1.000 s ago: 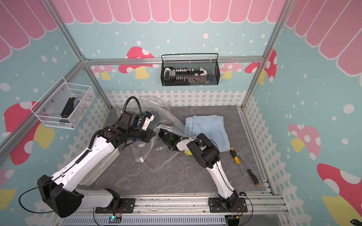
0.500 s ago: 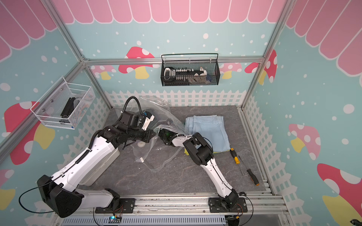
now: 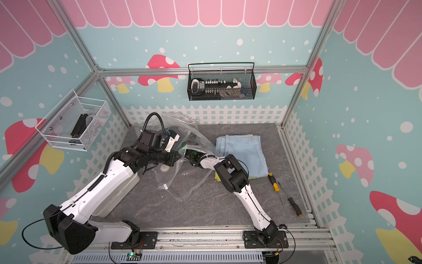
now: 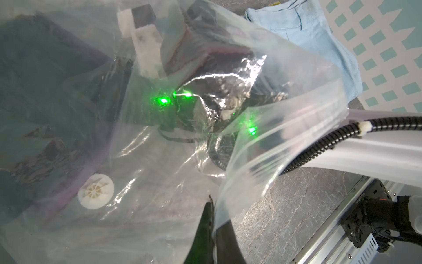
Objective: Take the trousers out of the vacuum bag
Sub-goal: Take out the trousers from the vacuum bag.
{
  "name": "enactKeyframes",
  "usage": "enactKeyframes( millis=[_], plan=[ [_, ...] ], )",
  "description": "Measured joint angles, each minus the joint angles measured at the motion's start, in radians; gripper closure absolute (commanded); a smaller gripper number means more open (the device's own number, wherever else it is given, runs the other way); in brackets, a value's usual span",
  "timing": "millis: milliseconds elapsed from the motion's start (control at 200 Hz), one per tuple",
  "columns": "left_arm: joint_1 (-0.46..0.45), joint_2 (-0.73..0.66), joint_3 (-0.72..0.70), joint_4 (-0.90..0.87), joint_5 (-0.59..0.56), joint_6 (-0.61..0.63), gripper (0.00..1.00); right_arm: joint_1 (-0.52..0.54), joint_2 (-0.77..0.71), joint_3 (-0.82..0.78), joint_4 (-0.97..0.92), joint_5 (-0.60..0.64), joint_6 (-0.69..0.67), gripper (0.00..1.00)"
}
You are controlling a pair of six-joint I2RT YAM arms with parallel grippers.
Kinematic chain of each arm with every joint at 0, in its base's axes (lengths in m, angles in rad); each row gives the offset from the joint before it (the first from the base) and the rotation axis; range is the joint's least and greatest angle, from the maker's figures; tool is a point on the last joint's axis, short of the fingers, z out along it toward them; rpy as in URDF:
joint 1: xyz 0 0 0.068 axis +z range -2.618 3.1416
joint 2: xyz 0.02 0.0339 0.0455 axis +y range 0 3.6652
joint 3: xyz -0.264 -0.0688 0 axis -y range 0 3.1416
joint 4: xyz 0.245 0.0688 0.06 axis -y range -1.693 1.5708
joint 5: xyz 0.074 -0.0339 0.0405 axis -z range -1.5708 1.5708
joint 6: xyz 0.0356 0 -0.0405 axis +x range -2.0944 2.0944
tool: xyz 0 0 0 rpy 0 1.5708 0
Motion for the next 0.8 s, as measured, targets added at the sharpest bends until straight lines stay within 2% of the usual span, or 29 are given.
enactKeyframes(
  millis=[325,800],
  plan=[
    [0.008,0.0,0.0,0.0,-0.007,-0.003,1.0,0.0,0.015,-0.006,0.176,-0.082,0.035,1.0],
    [0.026,-0.002,-0.004,0.008,-0.007,-0.003,1.0,0.0,-0.11,-0.222,0.319,-0.132,0.059,1.0]
  ],
)
